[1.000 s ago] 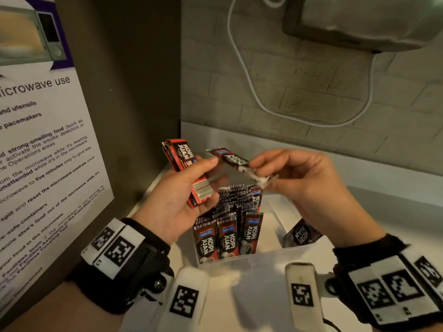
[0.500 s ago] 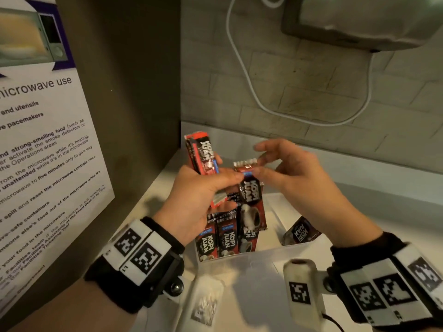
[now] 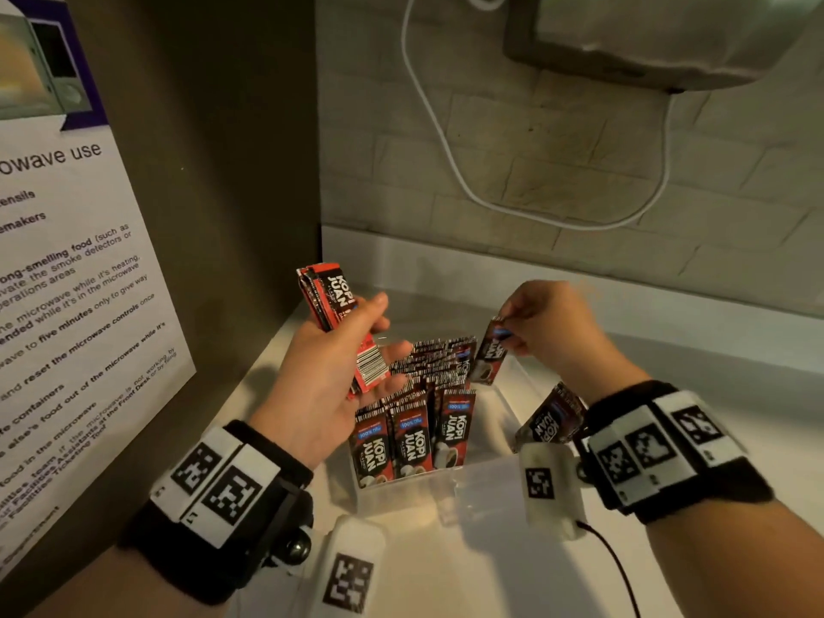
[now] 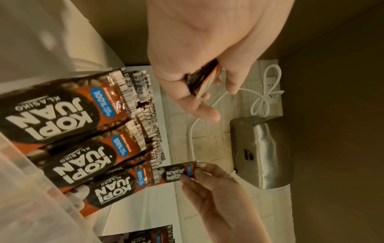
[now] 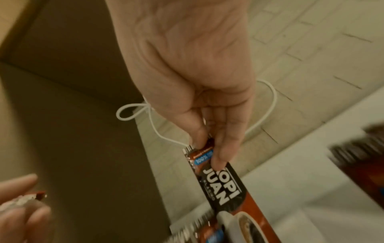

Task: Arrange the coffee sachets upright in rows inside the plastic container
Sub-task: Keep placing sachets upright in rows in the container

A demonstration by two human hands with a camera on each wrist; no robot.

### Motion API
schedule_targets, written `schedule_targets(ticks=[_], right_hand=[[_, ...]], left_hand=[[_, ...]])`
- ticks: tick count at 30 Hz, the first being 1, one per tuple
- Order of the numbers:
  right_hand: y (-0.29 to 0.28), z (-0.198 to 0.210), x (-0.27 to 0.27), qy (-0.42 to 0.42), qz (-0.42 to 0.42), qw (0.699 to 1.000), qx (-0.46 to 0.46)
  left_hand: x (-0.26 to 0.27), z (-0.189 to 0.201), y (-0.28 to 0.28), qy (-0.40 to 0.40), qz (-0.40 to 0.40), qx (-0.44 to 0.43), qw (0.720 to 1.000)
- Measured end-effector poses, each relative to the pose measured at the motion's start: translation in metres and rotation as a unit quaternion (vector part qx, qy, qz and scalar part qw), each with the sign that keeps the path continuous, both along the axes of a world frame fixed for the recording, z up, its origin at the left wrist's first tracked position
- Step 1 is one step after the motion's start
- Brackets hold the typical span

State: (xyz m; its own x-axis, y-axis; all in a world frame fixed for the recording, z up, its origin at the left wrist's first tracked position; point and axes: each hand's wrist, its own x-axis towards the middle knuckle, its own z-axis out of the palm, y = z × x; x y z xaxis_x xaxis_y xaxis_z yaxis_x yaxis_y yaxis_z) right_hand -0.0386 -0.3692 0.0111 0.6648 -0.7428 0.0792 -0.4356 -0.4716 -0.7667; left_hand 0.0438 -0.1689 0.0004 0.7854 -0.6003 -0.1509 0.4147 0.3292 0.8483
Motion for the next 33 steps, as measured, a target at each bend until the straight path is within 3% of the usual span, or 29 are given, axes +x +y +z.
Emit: schedule_targets(ticks=[7,25,30,33], right_hand=[[0.004,-0.031,0.013,0.050,0.012,0.997,0.054],[0.004,-0.040,0.014,0.013,0.013,0.998,0.055],[0.015,-0.016,0.007,-0.090,0.004,0.996,0.017],[0.035,0.007,0.005,-0.161,0.055,0.983,0.075]], left_hand=[[0.003,-0.001,0.003,0.010,0.010,-0.002,1.000],[0.002,-0.004,0.004,0.035,-0.036,0.010,0.999],[0.002,-0.004,0.003,0.022,-0.037,0.022,0.999],[-0.001,-0.005,0.001,0.002,-0.060,0.046,0.997]])
